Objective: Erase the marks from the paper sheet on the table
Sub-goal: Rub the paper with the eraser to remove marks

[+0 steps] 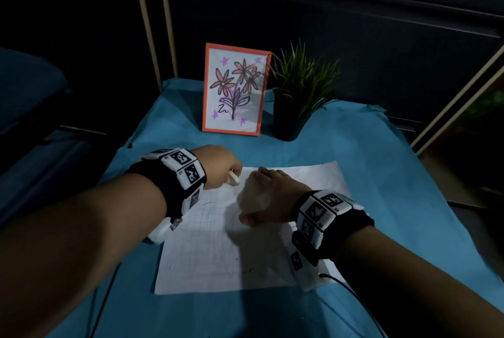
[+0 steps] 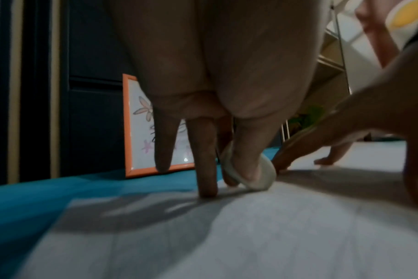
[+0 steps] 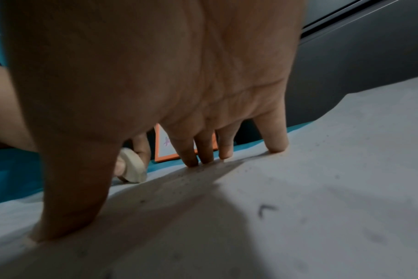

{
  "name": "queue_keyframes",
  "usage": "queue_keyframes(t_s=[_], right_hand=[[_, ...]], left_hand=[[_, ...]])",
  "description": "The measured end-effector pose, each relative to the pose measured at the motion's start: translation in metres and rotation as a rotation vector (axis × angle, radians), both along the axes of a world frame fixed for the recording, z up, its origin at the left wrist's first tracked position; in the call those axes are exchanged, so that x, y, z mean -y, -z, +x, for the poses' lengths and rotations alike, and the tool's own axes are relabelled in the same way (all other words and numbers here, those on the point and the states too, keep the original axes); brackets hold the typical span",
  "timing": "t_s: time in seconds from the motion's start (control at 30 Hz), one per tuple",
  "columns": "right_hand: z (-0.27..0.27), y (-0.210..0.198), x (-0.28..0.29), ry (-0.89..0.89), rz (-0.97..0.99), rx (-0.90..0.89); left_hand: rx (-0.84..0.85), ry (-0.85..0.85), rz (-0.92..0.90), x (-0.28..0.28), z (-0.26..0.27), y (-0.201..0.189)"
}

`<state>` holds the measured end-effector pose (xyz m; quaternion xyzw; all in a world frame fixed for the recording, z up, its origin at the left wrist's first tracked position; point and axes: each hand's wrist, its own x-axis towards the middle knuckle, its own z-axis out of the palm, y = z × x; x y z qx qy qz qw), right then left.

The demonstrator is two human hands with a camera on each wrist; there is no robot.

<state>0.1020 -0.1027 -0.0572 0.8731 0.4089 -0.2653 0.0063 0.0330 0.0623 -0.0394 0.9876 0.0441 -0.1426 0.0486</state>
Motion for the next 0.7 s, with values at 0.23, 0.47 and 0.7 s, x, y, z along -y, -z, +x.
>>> queue_keyframes(t_s=[0.23, 0.47, 0.7], right_hand=[[0.0, -0.001, 0.001, 0.005, 0.0, 0.003], [0.0, -0.001, 0.001, 0.004, 0.015, 0.0], [-0.002, -0.001, 0.001, 0.004, 0.007, -0.002]], left_hand=[[0.075, -0.019, 0.038, 0.004, -0.003, 0.003], [0.002, -0.01, 0.016, 0.009, -0.007, -0.001], [-0.039, 0.013, 0.027, 0.014, -0.016, -0.001]])
